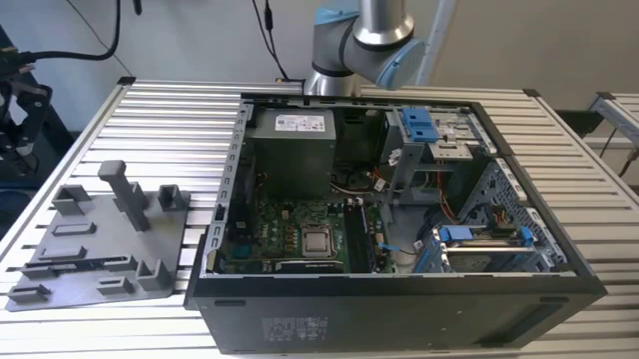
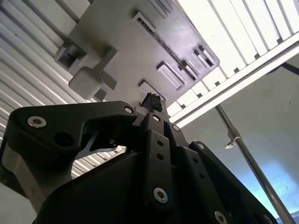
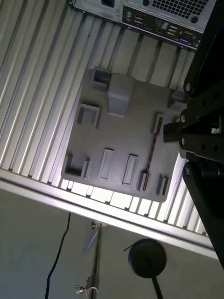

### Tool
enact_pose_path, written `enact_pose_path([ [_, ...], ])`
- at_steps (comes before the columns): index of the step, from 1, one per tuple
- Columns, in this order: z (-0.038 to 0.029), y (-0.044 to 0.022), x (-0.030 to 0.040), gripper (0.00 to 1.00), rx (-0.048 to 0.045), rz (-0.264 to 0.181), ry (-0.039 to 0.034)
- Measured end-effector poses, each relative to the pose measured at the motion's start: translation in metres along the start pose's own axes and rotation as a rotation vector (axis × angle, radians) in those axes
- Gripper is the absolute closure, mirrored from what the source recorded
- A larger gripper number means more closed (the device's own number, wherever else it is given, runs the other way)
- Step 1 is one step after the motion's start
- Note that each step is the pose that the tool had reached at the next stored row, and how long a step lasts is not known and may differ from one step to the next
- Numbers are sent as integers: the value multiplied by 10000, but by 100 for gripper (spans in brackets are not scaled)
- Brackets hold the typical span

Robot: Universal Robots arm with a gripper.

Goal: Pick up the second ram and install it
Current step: 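Pick up the second ram and move it above second insertion slot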

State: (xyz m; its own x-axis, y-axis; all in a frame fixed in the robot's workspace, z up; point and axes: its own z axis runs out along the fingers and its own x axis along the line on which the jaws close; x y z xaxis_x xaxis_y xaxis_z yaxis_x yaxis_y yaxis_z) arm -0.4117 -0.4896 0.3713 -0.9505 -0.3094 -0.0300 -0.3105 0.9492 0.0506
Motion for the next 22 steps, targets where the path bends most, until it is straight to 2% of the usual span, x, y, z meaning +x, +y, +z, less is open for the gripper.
enact_pose_path([
  [22,0,0,1,89,-19,-1191,10],
])
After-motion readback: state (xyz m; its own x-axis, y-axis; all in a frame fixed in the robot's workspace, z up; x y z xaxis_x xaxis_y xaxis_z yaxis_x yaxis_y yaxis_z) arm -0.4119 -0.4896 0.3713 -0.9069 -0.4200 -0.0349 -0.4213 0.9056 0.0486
